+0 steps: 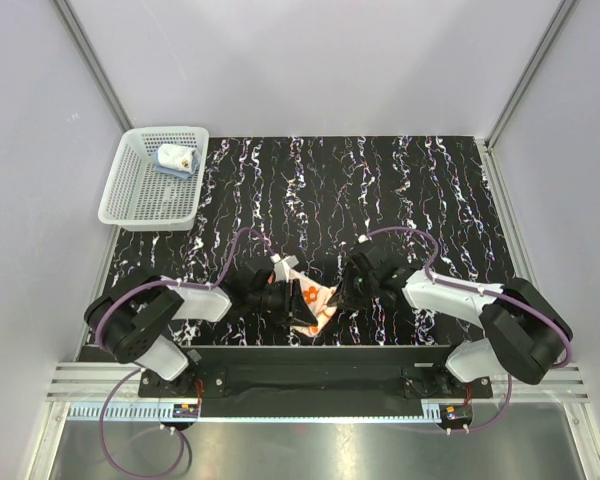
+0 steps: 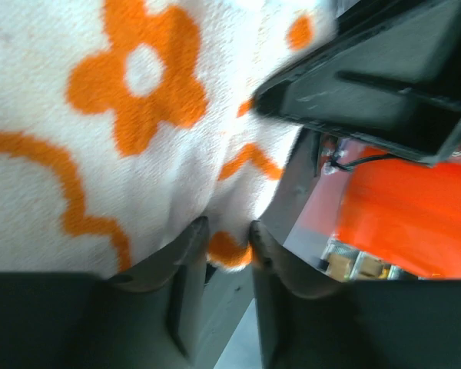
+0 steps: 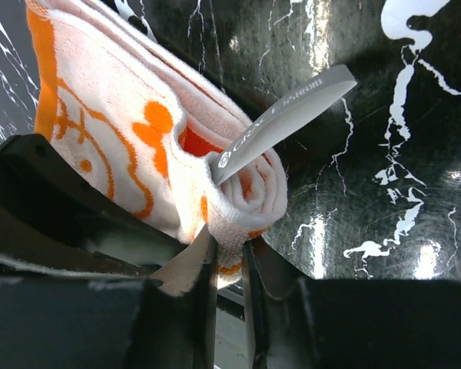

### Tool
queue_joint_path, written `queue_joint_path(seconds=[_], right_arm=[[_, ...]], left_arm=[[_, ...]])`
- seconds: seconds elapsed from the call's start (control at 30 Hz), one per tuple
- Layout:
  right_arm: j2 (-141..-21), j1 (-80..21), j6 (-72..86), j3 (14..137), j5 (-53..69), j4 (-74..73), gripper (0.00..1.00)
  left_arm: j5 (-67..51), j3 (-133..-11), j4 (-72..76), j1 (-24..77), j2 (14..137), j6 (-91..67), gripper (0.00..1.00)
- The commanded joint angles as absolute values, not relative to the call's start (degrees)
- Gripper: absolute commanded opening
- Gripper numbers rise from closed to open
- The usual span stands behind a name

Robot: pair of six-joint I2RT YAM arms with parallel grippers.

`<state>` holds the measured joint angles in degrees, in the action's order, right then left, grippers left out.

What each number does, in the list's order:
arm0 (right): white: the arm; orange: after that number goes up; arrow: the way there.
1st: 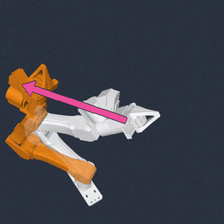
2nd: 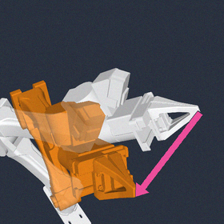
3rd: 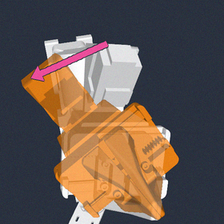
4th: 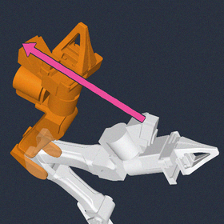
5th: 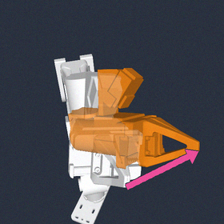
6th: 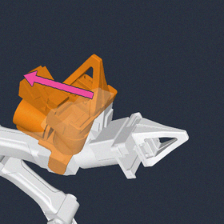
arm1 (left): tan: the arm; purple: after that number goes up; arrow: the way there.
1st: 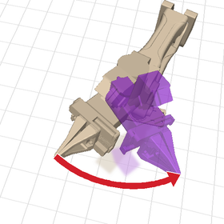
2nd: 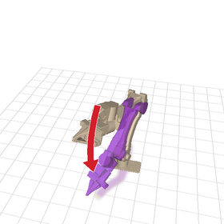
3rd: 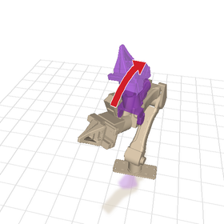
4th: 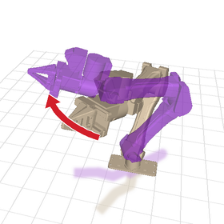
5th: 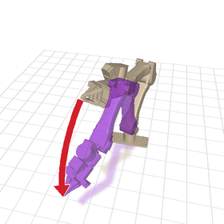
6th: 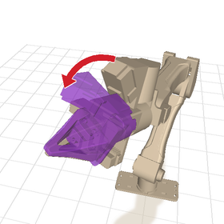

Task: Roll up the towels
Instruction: Roll the towel

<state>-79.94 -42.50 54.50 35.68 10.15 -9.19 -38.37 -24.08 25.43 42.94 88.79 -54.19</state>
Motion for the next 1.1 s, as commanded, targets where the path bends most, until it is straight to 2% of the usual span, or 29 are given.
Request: queue_joint_path(seconds=[0.0, 0.07, 0.2, 0.23, 0.43, 0.57, 0.77, 0.97, 1.07], right_arm=[[-80.86, -42.98, 53.09, 39.63, 7.82, -13.26, 0.18], [-80.95, -42.98, 52.74, 41.12, 7.56, -15.63, 0.17], [-81.91, -43.33, 52.3, 43.15, 7.03, -18.54, 0.17], [-82.18, -43.59, 52.21, 43.59, 6.94, -18.98, 0.17], [-84.29, -45.09, 52.38, 45.88, 6.68, -20.65, 0.17], [-84.9, -45.26, 52.38, 46.49, 6.5, -21.36, 0.16], [-85.08, -45.44, 52.12, 47.2, 6.33, -22.06, 0.17], [-86.31, -45.35, 51.77, 47.2, 6.68, -21.71, 0.16], [-85.96, -45.35, 51.86, 46.85, 6.77, -21.45, 0.17]], left_arm=[[-31.68, -27.06, 14.27, 43.33, 84.47, -47.49, 0.42], [-28.14, -29.08, 7.34, 44.03, 81.22, -45.27, 0.53], [-20.06, -32.34, 0.1, 47.45, 77.26, -40.88, 0.63], [-18.65, -33.3, -2.35, 48.33, 77.17, -40.43, 0.69], [-3.01, -41.91, -13.41, 57.91, 77.34, -36.57, 0.75], [10.51, -47.89, -20.55, 63.1, 79.54, -34.46, 0.76], [22.21, -54.31, -27.94, 69.77, 84.37, -33.31, 0.73], [28.12, -58.09, -31.2, 74.61, 91.4, -34.89, 0.71], [29.44, -58.36, -31.55, 76.46, 93.42, -36.38, 0.63]])
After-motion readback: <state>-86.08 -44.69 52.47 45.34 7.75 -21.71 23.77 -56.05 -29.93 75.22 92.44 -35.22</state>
